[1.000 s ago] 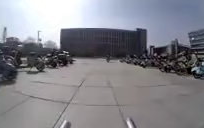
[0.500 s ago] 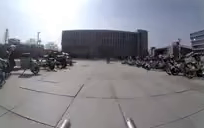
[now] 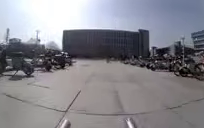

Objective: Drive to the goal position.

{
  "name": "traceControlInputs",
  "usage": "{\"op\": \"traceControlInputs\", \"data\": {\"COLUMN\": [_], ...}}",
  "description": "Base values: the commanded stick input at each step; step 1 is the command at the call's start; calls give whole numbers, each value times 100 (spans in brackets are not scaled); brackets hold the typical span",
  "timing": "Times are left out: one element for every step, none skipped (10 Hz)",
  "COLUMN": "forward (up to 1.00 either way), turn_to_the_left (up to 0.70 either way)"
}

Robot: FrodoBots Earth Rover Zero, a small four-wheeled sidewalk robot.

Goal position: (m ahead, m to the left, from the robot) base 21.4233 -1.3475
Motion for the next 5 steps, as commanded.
{"op": "traceControlInputs", "data": {"forward": [100,100,100,100,100], "turn_to_the_left": [0,0,0,0,0]}}
